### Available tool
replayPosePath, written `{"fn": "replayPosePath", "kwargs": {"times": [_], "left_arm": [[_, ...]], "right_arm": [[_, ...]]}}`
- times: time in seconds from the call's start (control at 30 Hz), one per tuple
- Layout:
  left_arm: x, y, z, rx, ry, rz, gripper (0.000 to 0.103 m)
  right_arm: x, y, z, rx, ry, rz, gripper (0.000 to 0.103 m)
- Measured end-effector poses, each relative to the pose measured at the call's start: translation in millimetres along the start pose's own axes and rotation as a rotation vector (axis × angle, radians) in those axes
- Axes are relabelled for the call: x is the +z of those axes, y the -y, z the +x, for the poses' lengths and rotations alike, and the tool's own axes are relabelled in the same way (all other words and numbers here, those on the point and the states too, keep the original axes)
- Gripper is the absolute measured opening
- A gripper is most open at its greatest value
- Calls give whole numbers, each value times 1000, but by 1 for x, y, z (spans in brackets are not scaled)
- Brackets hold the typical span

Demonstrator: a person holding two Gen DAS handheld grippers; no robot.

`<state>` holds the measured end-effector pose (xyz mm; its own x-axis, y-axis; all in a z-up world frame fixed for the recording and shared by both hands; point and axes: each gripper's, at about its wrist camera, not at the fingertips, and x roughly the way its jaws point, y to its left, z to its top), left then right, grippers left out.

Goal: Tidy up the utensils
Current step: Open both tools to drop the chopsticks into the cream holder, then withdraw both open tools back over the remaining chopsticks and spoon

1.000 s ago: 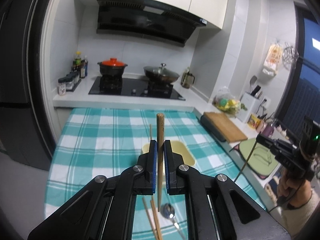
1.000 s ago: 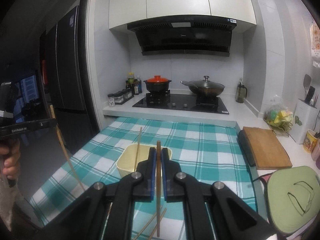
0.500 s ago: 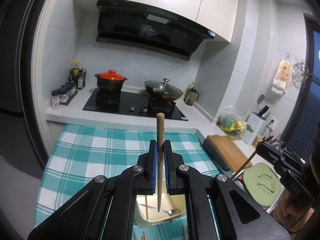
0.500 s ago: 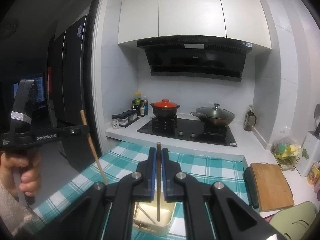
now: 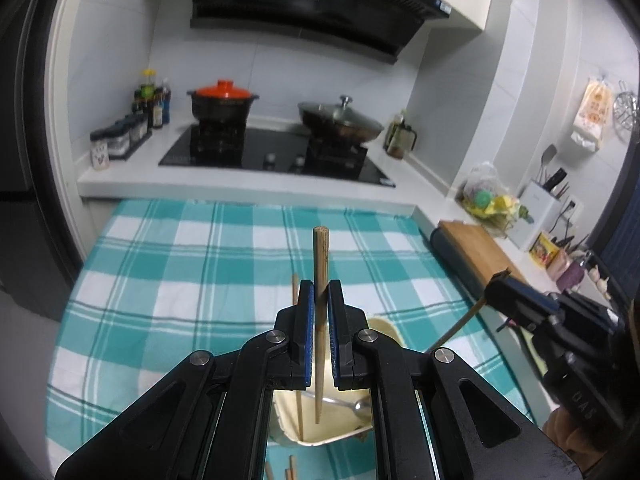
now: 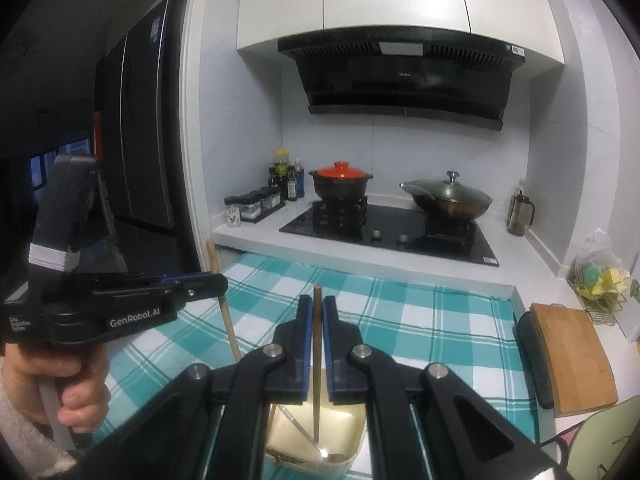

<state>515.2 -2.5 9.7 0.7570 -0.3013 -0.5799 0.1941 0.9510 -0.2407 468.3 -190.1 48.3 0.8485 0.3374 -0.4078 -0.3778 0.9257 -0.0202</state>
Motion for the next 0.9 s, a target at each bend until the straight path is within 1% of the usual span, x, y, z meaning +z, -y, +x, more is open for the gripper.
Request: {"fn": "replayPosePath", "kwargs": {"times": [0.17,0.23,0.3,0.37,0.4,0.43,0.47,0.5,0.53,0.57,0.6,0.63,0.7,0.77,0.83,0.9], "left_arm": [[-15,-3,39,25,-105,-3,5],[-18,-4,52,37,-132,-3,5],[-21,-5,61,54,-151,-6,6],[-23,-8,63,61,-152,-15,11],[-25,-10,62,59,-149,-22,23],[-27,-12,58,57,-144,-26,39],[-30,-14,52,61,-135,-26,46],[-31,-16,47,70,-127,-20,54],[-35,-18,39,82,-120,-4,56],[-40,-19,30,92,-119,19,56],[-45,-21,23,101,-122,39,59],[-53,-23,13,112,-129,66,65],[-73,-28,-7,134,-150,130,71],[-99,-33,-28,173,-181,205,76],[-130,-40,-51,221,-211,277,80],[-163,-47,-71,250,-233,324,85]], "right_arm": [[-30,8,46,7,-141,54,5],[-36,15,65,21,-191,101,5],[-40,26,79,33,-223,156,6],[-42,34,90,45,-241,216,8],[-42,36,92,44,-242,238,8],[-42,37,92,39,-237,250,11],[-42,36,90,39,-228,252,29],[-42,35,87,40,-220,248,41],[-42,34,82,41,-208,245,59],[-43,32,75,41,-187,240,61],[-42,31,67,37,-173,227,61],[-44,29,57,34,-165,206,61],[-49,27,37,37,-153,176,61],[-62,27,14,28,-154,142,67],[-83,30,-7,-4,-172,113,73],[-113,35,-28,-59,-208,92,74]]}}
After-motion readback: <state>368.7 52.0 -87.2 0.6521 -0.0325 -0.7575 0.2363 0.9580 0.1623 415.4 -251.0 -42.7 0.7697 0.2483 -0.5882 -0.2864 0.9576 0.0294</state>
